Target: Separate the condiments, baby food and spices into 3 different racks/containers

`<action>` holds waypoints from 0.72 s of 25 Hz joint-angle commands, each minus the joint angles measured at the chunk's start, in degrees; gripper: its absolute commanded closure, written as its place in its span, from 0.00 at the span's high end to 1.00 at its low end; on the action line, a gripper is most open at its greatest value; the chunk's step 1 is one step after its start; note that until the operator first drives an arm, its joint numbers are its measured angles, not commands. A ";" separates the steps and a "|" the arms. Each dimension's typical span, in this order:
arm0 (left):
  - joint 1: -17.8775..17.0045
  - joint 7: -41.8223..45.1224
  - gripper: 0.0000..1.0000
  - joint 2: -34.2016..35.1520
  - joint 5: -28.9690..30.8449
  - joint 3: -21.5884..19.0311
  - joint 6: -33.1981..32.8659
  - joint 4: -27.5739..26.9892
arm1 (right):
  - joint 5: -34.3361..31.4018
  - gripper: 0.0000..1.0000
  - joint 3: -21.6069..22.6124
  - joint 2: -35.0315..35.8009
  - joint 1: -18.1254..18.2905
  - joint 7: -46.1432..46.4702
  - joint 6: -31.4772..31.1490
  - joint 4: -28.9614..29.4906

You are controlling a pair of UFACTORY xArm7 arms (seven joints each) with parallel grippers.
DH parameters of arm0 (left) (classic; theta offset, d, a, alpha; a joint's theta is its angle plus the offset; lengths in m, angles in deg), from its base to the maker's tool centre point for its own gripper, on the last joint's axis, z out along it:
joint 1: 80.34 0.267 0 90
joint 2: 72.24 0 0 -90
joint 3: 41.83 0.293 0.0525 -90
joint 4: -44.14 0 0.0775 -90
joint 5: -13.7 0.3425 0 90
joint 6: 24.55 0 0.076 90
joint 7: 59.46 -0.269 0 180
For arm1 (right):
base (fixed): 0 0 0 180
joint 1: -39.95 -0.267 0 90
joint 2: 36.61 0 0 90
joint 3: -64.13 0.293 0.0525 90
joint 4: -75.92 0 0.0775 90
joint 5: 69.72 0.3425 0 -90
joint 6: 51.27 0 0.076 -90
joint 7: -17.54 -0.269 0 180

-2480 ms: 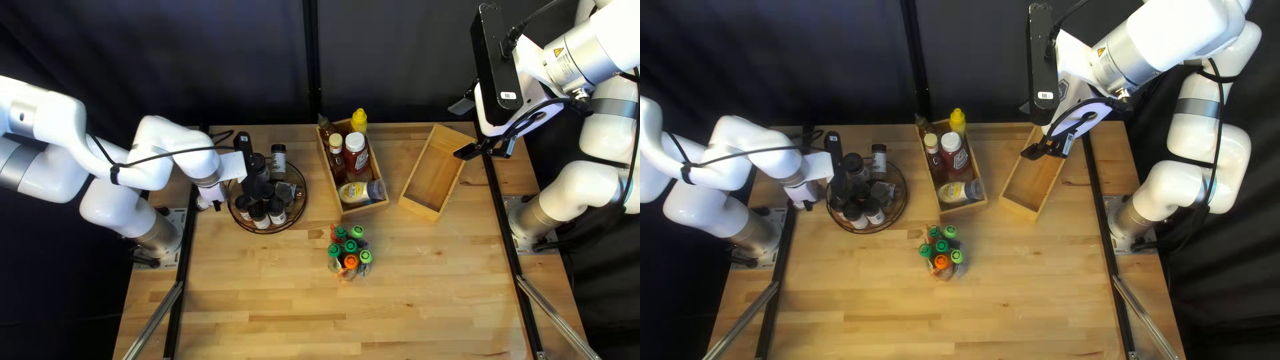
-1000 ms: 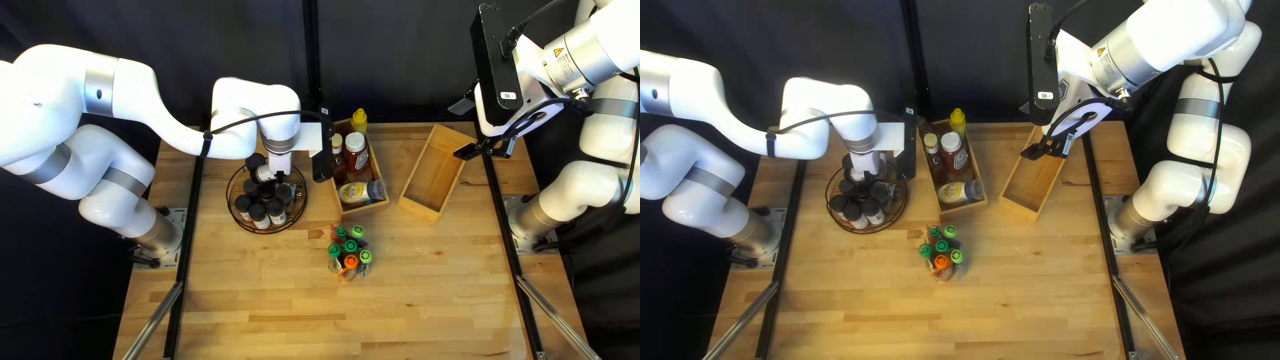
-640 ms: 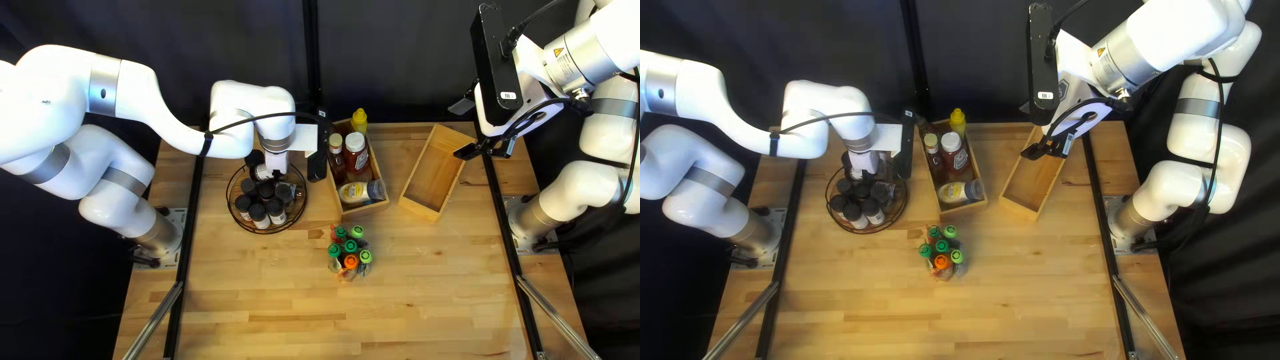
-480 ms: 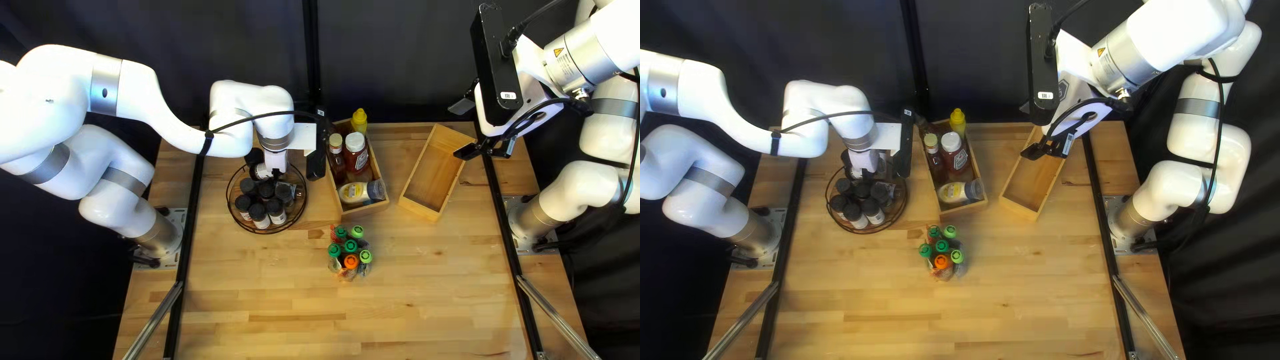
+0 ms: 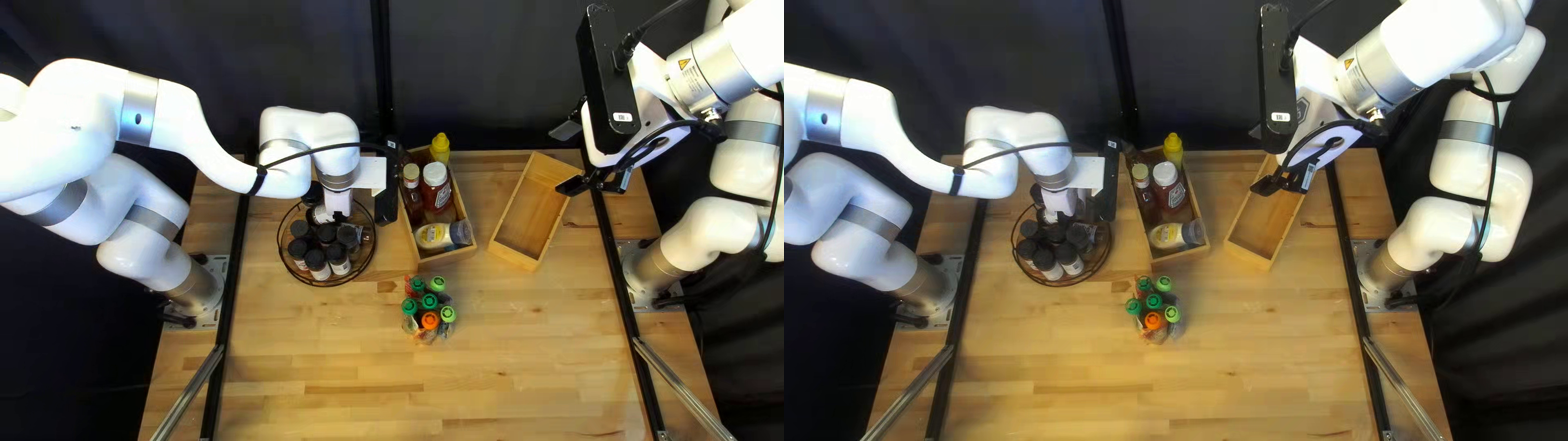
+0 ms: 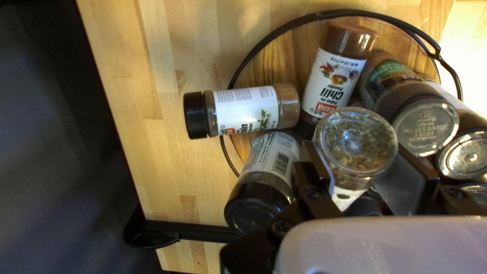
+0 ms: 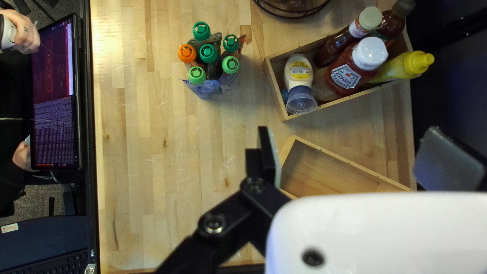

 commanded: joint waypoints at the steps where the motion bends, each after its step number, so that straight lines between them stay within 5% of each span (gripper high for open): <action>1: 0.04 -0.35 0.34 -0.29 -0.39 0.34 -0.77 0.41 | 0.00 1.00 0.00 0.00 0.00 0.00 0.00 0.00; 2: 0.06 -0.42 0.35 -0.29 -0.49 0.42 -0.96 0.55 | 0.00 1.00 0.00 0.00 0.00 0.00 0.00 0.00; 4: 0.03 -0.53 0.58 -0.32 -0.66 0.51 -1.22 0.73 | 0.00 1.00 0.00 0.00 0.00 0.00 0.00 0.00; 9: 0.01 -0.81 0.77 -0.36 -0.95 0.64 -1.46 0.90 | 0.00 1.00 0.00 0.00 0.00 0.00 0.00 0.00; 18: -0.48 -0.79 0.81 -0.19 -1.27 0.10 -0.47 0.09 | 0.00 1.00 0.00 0.00 0.00 0.00 0.00 0.00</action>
